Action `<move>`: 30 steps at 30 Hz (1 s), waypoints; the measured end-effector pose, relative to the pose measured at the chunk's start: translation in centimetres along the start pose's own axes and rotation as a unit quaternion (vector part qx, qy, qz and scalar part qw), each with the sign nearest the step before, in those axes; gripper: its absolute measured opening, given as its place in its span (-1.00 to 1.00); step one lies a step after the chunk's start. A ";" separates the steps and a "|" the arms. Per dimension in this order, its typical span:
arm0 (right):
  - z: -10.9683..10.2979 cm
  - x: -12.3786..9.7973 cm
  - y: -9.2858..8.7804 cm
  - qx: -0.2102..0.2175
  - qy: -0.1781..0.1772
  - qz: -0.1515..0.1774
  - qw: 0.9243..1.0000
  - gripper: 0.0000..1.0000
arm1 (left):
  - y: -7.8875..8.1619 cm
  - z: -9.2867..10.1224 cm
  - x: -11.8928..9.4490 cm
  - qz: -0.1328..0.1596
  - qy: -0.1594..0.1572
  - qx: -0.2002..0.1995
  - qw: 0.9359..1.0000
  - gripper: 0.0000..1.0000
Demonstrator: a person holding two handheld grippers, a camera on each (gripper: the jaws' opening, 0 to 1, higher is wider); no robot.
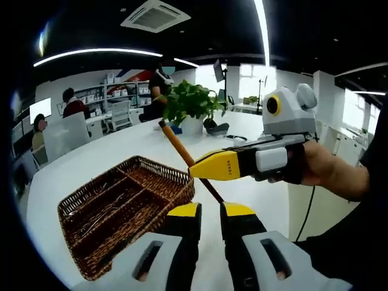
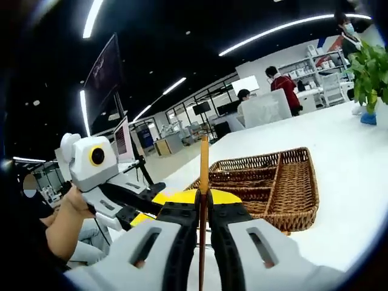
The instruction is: Arrange the knives, forks, and spoons in their matching storage slots by inserting each utensil handle-first until every utensil is classified and aligned in the correct compartment
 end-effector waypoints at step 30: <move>9.0 4.5 3.8 -0.055 -0.097 -0.076 0.991 -0.91 | -5.4 -5.1 -6.9 0.022 0.092 -0.034 0.995 0.41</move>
Point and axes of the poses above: the point that each gripper's makers call its tool centre point, and the gripper's own axes: x roughly forward along the fingers, z roughly to its right, y roughly out of its top, the point moved 4 cm from there along -x, roughly backward along the fingers, and after that the axes turned 10 degrees about -x, right-handed, at the moved point
